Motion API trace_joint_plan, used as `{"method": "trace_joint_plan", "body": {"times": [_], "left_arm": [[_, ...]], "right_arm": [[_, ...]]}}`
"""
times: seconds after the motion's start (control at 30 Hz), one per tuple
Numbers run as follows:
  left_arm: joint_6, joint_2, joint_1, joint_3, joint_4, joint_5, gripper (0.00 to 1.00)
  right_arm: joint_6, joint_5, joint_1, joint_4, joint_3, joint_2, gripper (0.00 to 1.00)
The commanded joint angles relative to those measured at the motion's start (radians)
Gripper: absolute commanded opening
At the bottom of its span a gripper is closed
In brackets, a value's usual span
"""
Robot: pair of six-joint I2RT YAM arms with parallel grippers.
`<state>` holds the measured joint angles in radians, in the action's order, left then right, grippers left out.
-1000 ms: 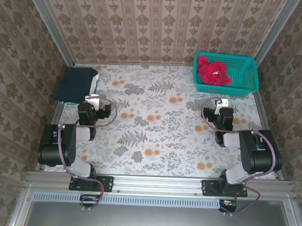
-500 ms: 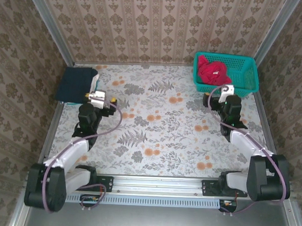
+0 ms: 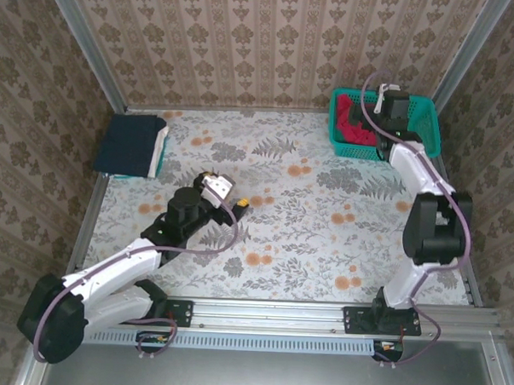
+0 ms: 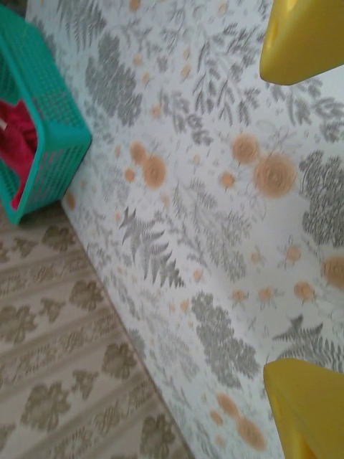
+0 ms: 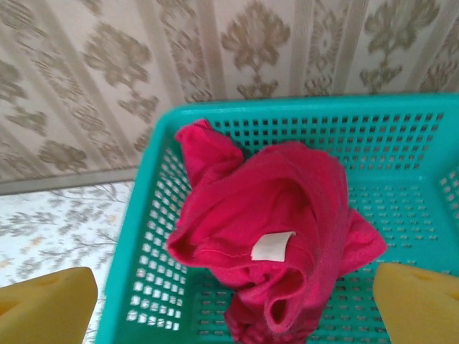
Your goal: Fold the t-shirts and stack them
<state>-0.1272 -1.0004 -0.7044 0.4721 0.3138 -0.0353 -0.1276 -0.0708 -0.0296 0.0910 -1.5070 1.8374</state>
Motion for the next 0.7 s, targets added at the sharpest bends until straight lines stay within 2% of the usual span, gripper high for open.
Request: {"method": "trace_joint_plan", "body": {"times": [0.0, 0.33, 0.43, 0.47, 0.53, 0.57, 0.63, 0.67], "left_arm": [[0.018, -0.013, -0.045, 0.023, -0.031, -0.044, 1.0], [0.015, -0.009, -0.066, 0.02, -0.06, -0.08, 1.0], [0.015, -0.006, -0.066, 0.019, -0.066, -0.084, 1.0], [0.017, -0.004, -0.066, 0.017, -0.068, -0.084, 1.0], [0.02, -0.004, -0.066, 0.016, -0.071, -0.083, 1.0], [0.021, -0.004, -0.066, 0.014, -0.07, -0.084, 1.0], [0.023, -0.004, -0.066, 0.013, -0.072, -0.087, 1.0], [0.022, -0.004, -0.067, 0.013, -0.074, -0.088, 1.0]], "right_arm": [[-0.044, -0.028, -0.016, 0.133, -0.131, 0.126, 1.0], [-0.058, -0.008, -0.033, 0.322, -0.475, 0.449, 1.0], [-0.055, 0.017, -0.033, 0.368, -0.548, 0.497, 0.9], [-0.055, 0.028, -0.033, 0.38, -0.571, 0.51, 0.82], [-0.065, 0.06, -0.037, 0.396, -0.596, 0.522, 0.57], [-0.08, 0.071, -0.039, 0.4, -0.603, 0.521, 0.34], [-0.099, 0.082, -0.041, 0.404, -0.61, 0.506, 0.04], [-0.1, 0.085, -0.041, 0.405, -0.608, 0.494, 0.0]]}}
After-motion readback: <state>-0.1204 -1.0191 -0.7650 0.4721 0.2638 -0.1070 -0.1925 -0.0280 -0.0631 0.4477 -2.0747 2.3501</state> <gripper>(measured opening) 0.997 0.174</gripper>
